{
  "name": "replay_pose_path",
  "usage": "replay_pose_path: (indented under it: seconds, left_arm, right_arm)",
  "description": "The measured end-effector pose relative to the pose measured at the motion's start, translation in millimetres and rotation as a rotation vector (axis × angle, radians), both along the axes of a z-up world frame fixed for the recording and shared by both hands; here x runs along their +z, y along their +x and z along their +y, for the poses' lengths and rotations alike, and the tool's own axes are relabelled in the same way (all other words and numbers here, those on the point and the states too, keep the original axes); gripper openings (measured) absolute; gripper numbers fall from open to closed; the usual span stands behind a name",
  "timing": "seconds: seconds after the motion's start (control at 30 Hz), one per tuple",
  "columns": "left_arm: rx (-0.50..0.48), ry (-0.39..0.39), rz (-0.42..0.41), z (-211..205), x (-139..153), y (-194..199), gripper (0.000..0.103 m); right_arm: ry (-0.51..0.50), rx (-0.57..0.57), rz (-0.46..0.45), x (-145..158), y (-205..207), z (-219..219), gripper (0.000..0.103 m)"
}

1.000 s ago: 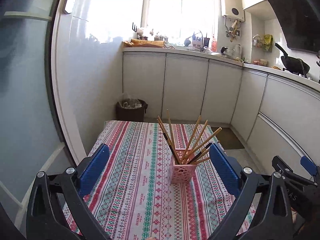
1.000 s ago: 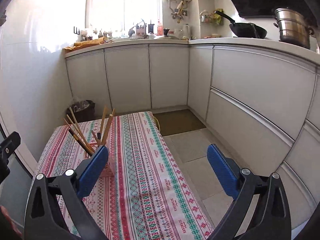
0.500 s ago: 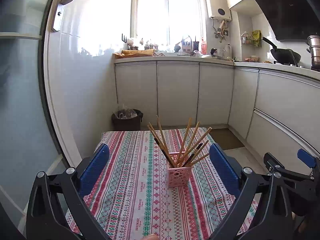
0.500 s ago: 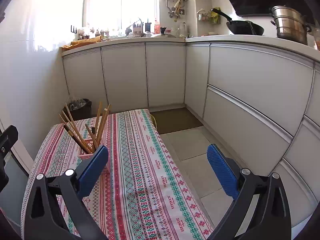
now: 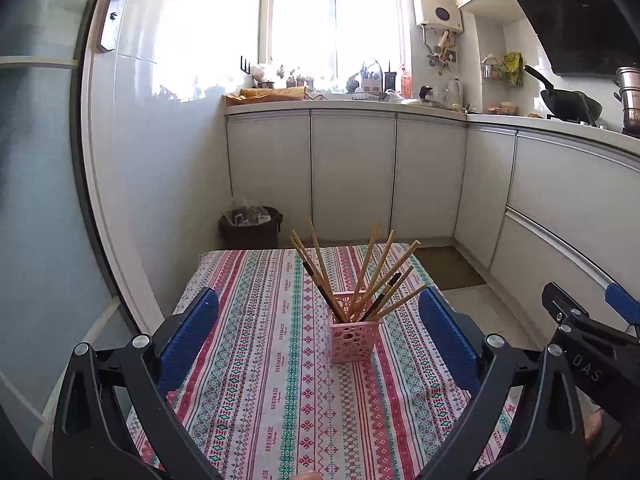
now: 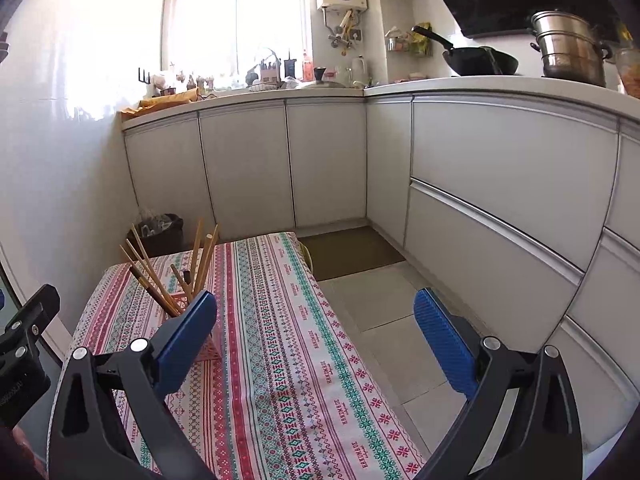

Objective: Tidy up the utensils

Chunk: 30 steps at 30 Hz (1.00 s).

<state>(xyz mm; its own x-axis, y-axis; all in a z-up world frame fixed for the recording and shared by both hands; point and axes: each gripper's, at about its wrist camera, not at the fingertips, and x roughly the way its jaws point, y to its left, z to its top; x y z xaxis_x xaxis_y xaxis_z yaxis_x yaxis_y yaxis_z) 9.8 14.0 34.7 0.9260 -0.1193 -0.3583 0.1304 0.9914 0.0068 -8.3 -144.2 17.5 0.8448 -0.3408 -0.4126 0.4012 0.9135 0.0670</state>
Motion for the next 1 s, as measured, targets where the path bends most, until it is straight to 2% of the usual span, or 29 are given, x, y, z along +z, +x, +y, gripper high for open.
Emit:
replay_pose_path:
  seconds: [0.37,1.0]
  left_arm:
    - [0.012,0.028,0.000,-3.6,-4.3,-1.9,0.096]
    - [0.027,0.019,0.005,-3.4,-2.6,-3.0,0.096]
  right_arm:
    - [-0.001,0.025,0.009,-1.0,-6.1,6.2,0.096]
    - [-0.007,0.016,0.011,-2.3,-10.0,4.0,0.096]
